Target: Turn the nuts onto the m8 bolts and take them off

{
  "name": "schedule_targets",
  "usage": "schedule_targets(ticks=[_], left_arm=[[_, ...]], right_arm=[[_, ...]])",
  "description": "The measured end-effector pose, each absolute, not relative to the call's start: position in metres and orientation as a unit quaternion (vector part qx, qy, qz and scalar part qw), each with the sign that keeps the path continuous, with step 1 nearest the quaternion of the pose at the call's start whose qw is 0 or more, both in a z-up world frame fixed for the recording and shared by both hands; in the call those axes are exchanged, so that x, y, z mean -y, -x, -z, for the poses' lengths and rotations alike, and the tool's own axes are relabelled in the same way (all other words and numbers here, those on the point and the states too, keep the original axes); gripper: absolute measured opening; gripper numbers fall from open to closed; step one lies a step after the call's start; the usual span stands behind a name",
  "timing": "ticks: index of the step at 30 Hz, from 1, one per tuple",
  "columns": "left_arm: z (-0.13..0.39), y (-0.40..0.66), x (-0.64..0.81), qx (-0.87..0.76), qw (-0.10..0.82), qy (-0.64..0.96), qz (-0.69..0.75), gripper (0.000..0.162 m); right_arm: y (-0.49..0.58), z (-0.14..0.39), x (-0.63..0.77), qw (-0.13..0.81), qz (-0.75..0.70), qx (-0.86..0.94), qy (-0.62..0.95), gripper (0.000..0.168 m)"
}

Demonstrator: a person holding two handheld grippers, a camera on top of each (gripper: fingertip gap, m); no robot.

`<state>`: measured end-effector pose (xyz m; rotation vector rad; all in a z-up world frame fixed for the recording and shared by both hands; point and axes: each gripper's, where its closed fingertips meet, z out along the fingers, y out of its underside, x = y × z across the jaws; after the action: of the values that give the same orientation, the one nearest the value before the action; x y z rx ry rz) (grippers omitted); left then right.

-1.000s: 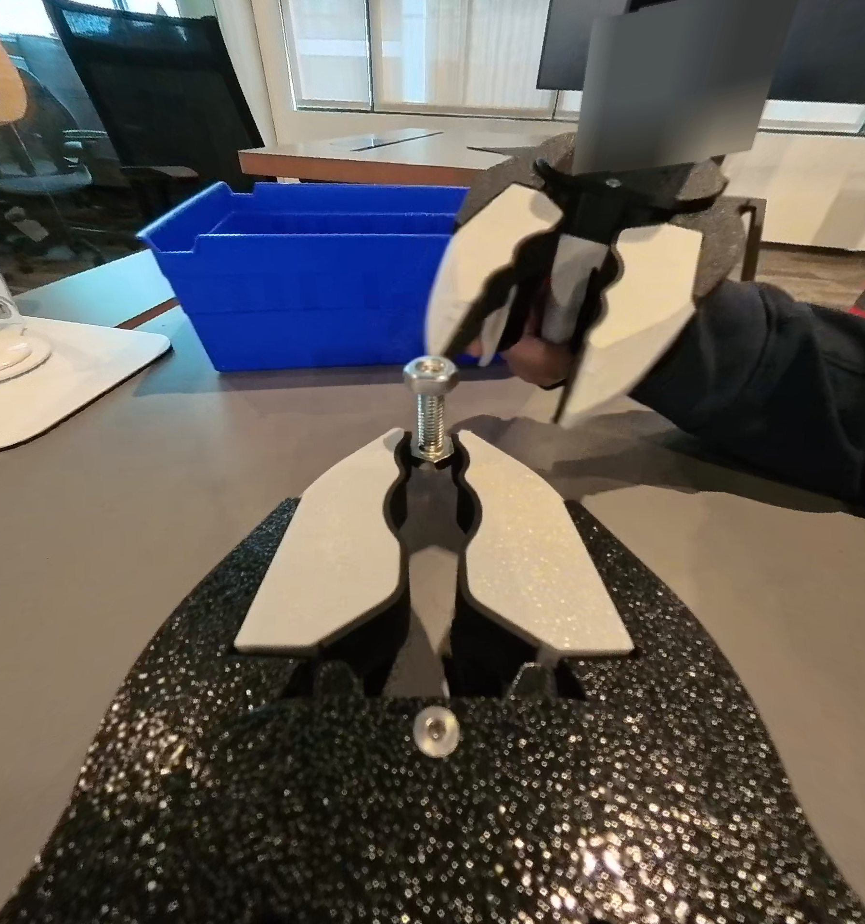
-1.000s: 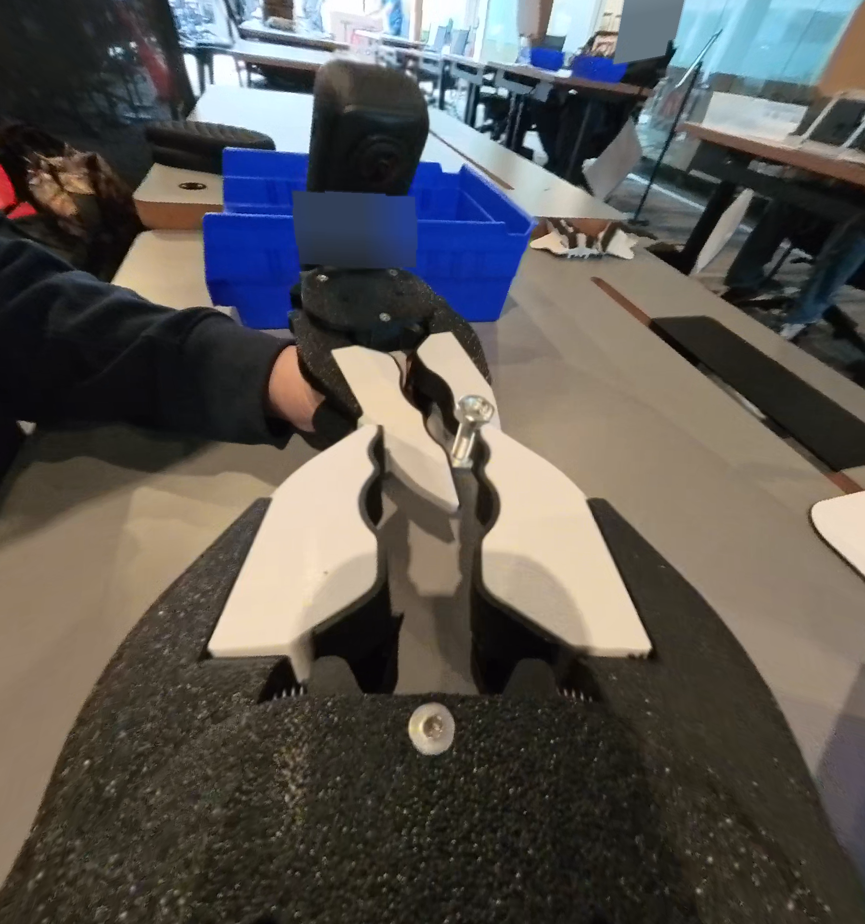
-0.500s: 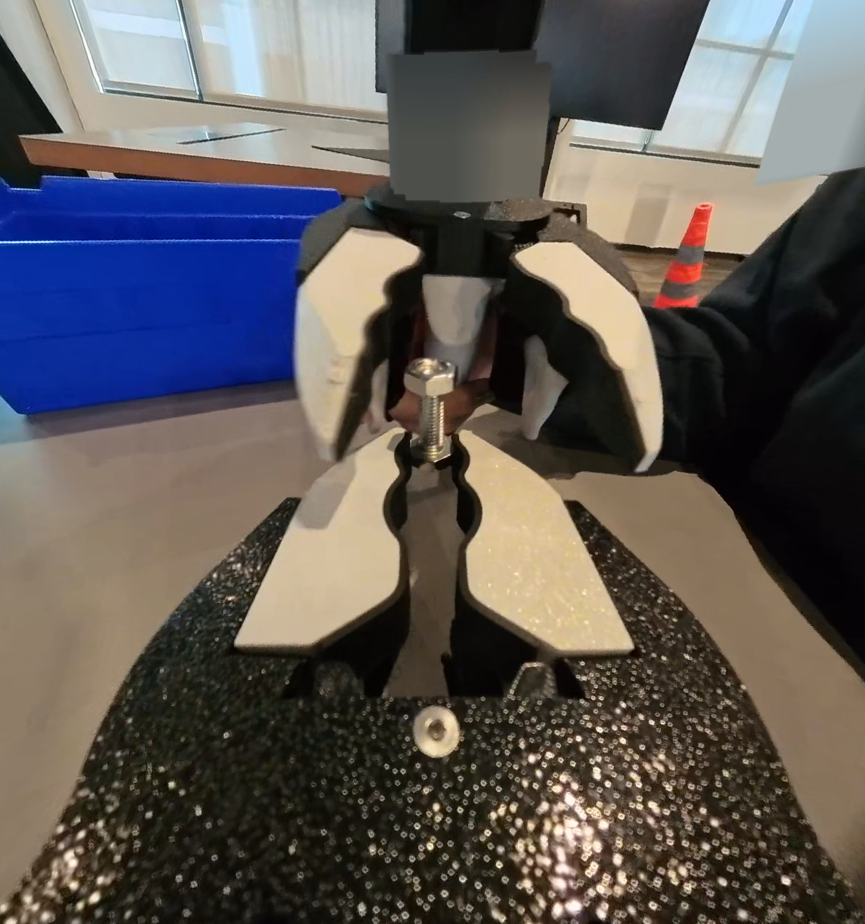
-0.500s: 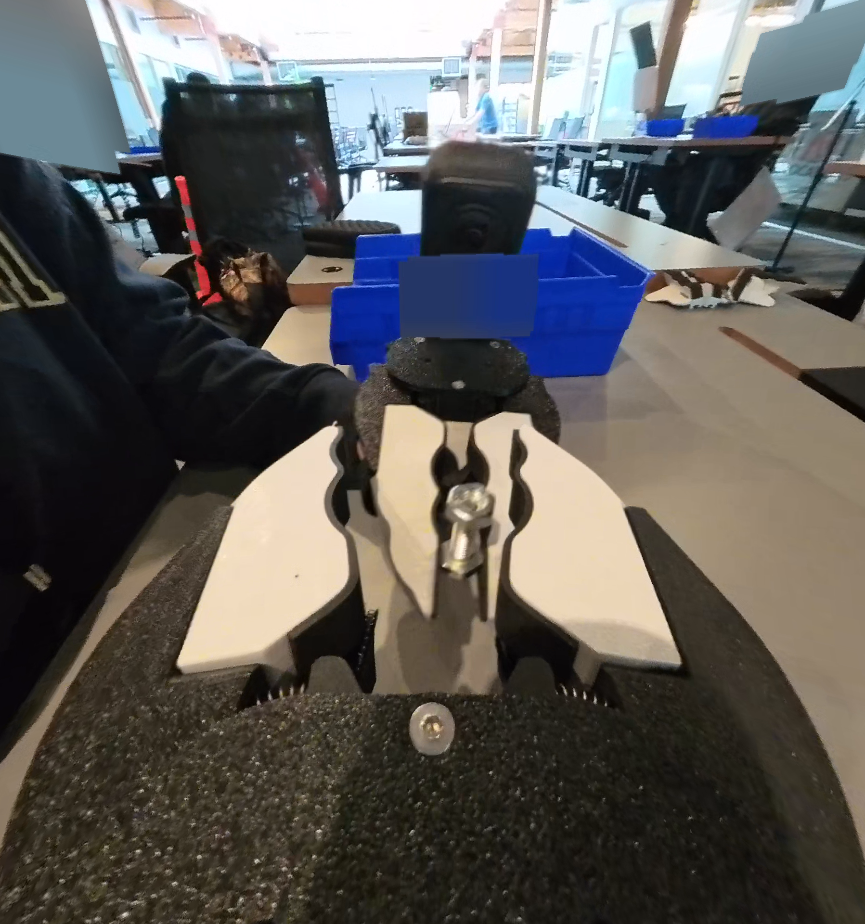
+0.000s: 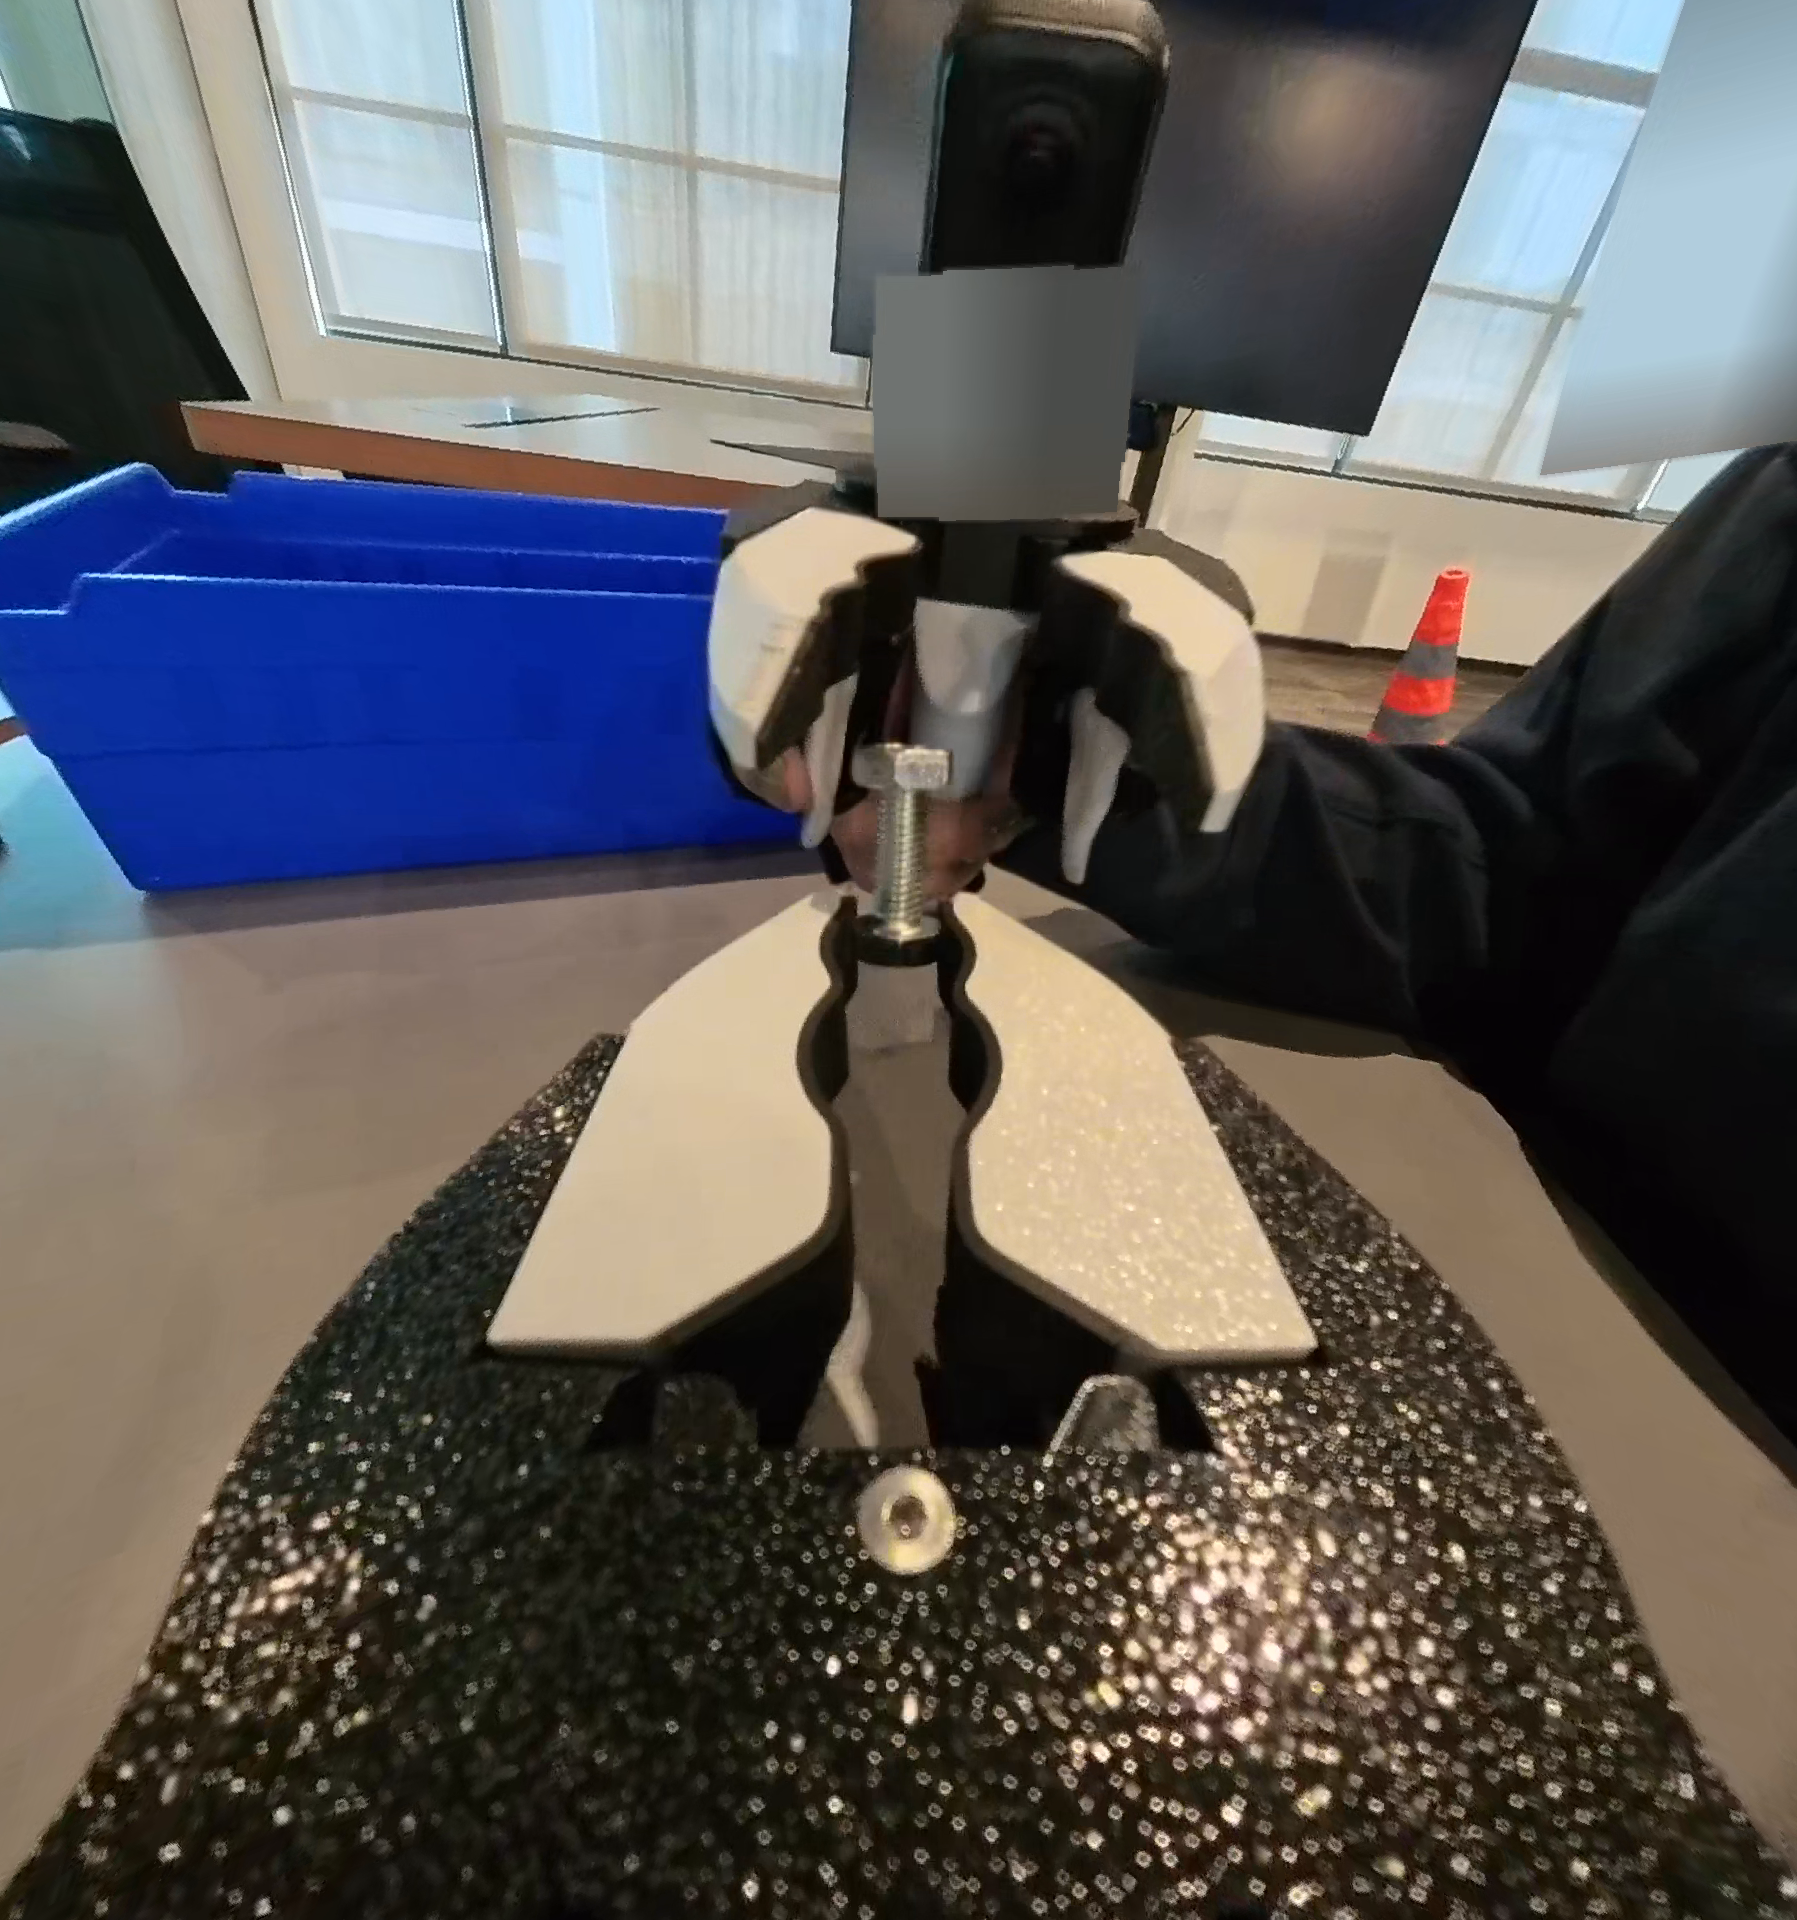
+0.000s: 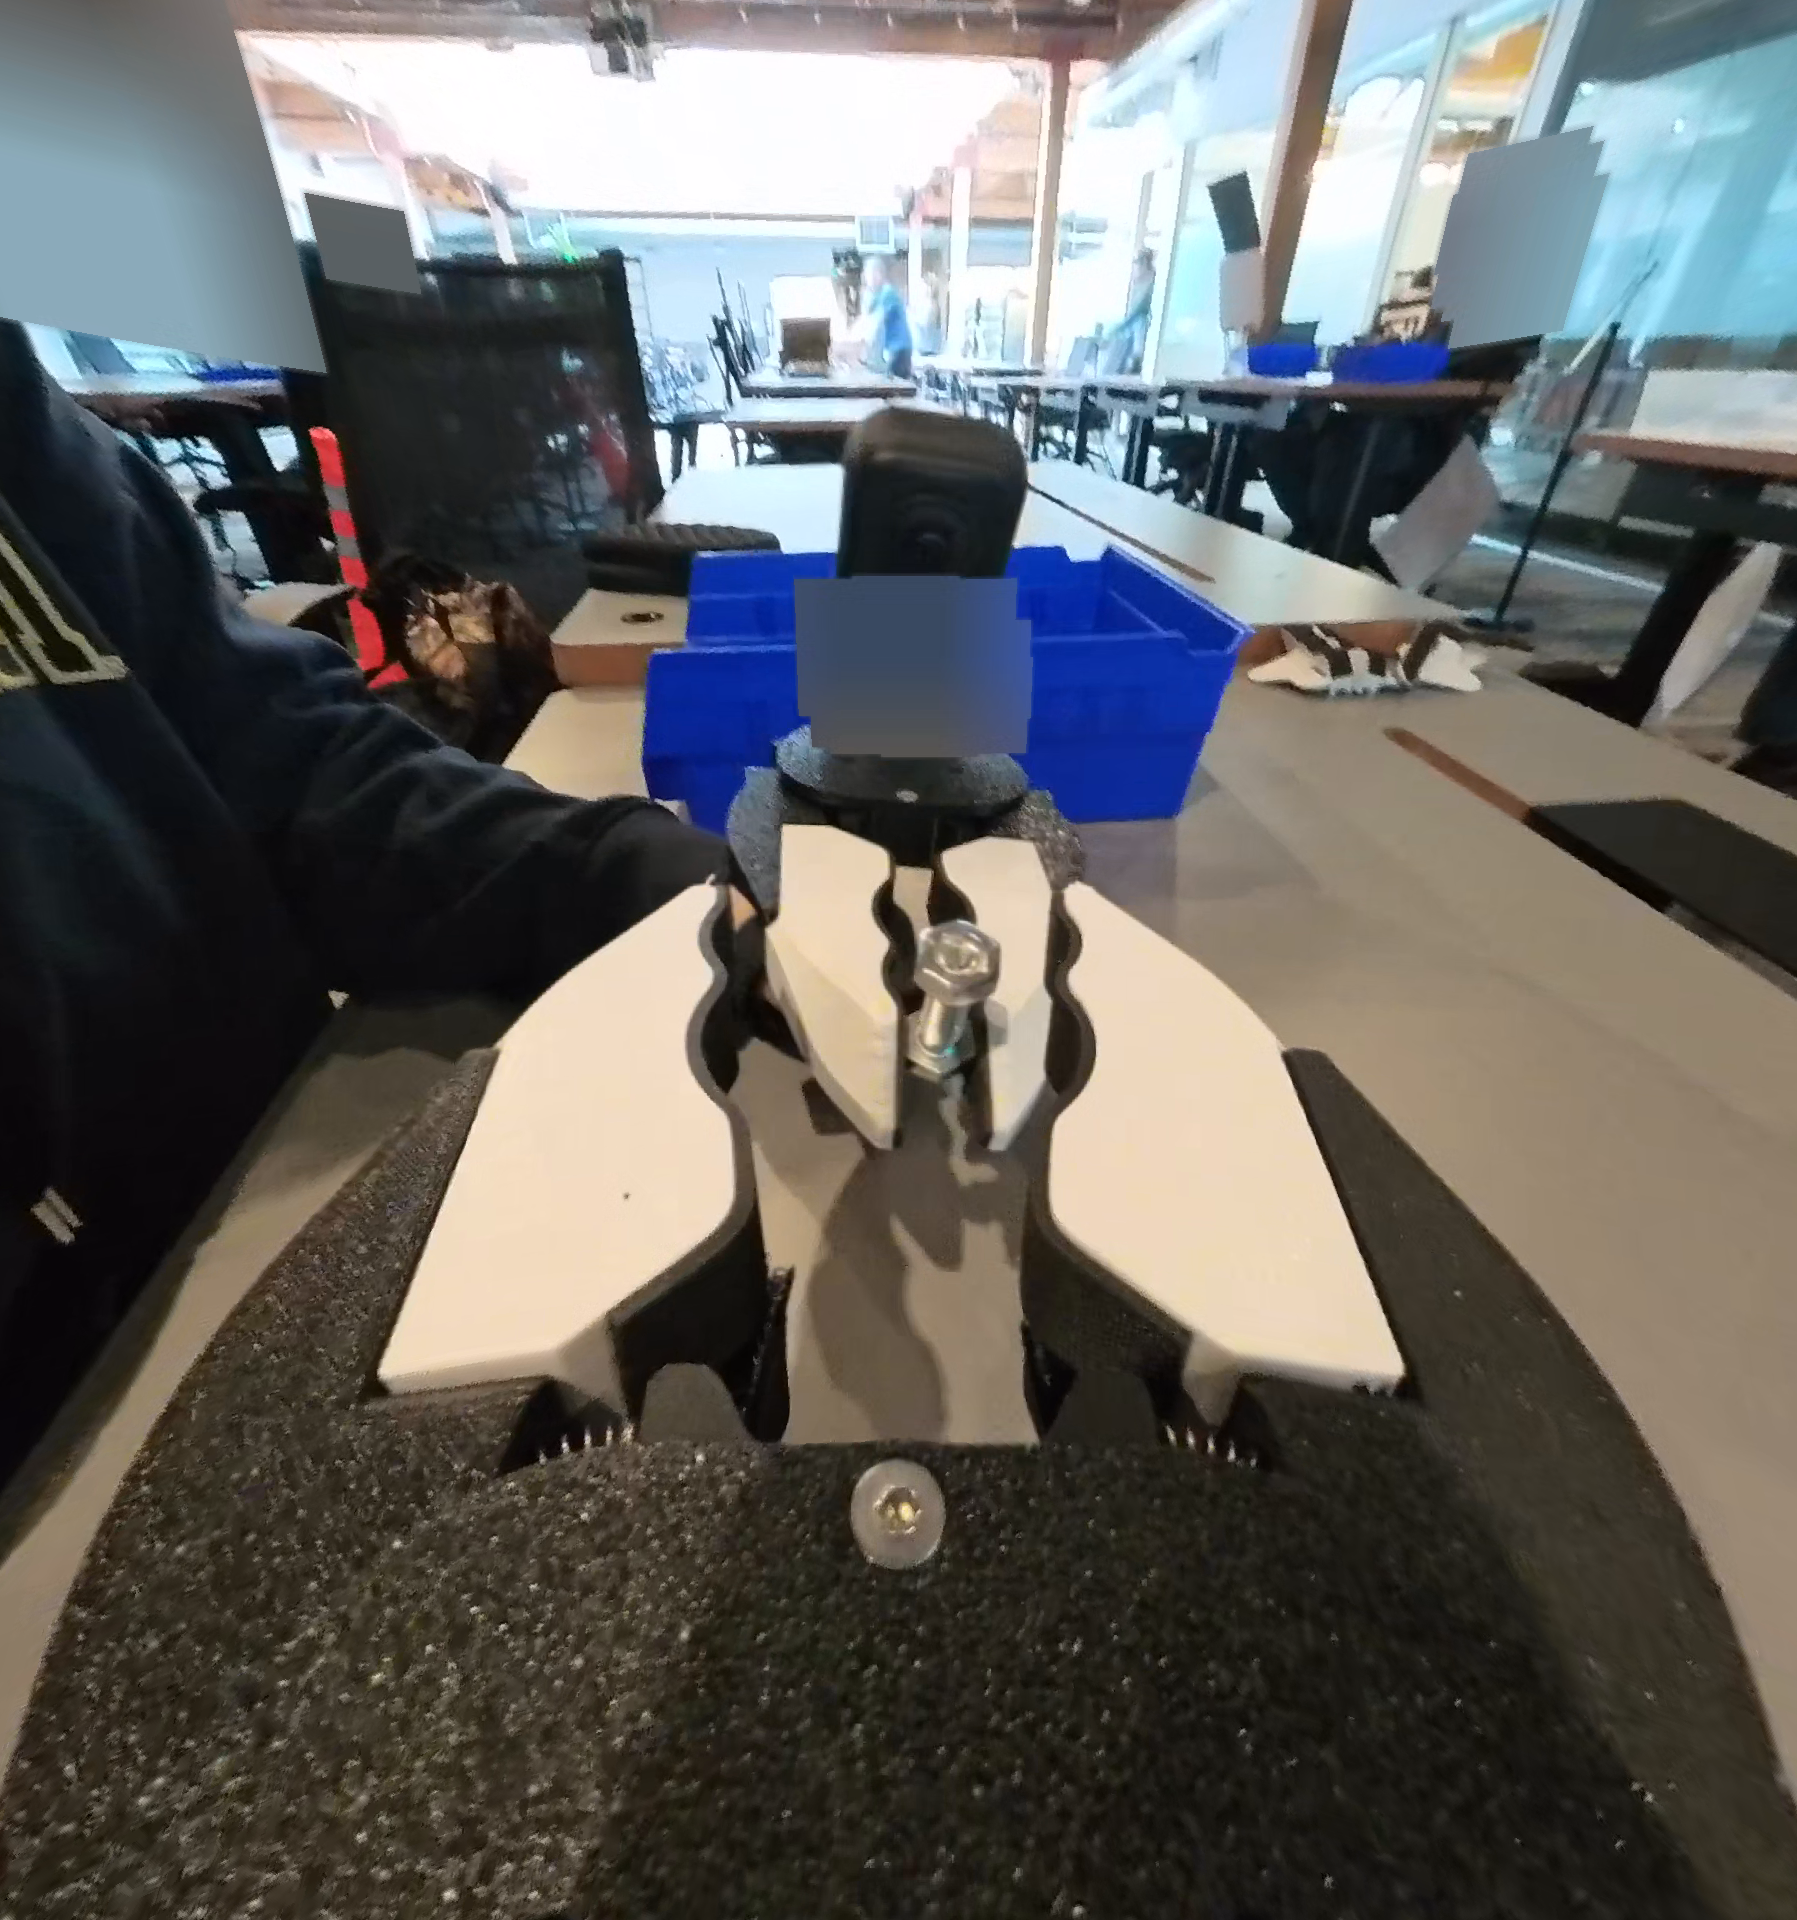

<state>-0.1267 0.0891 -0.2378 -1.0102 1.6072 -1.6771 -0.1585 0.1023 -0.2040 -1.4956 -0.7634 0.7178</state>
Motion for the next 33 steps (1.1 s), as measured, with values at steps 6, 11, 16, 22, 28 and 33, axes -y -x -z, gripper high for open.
schedule_targets(ticks=[6,11,16,22,28,33], left_arm=[[0.225,0.13,-0.099,-0.565,0.322,0.375,0.66,0.014],[0.222,0.13,-0.095,-0.559,0.313,0.366,0.675,0.014],[0.218,0.132,-0.096,-0.547,0.317,0.362,0.685,0.014],[0.212,0.137,-0.101,-0.535,0.317,0.358,0.697,0.014],[0.219,0.133,-0.084,-0.563,0.298,0.347,0.688,0.014],[0.212,0.14,-0.101,-0.541,0.317,0.355,0.693,0.014]], right_arm=[[0.15,0.202,-0.097,0.61,-0.31,0.333,0.648,0.044],[0.158,0.191,-0.103,0.639,-0.312,0.317,0.627,0.063],[0.172,0.199,-0.101,0.626,-0.288,0.353,0.633,0.065],[0.152,0.181,-0.1,0.655,-0.329,0.296,0.613,0.072],[0.185,0.203,-0.102,0.621,-0.312,0.354,0.627,0.075],[0.153,0.194,-0.09,0.617,-0.349,0.329,0.624,0.05]])
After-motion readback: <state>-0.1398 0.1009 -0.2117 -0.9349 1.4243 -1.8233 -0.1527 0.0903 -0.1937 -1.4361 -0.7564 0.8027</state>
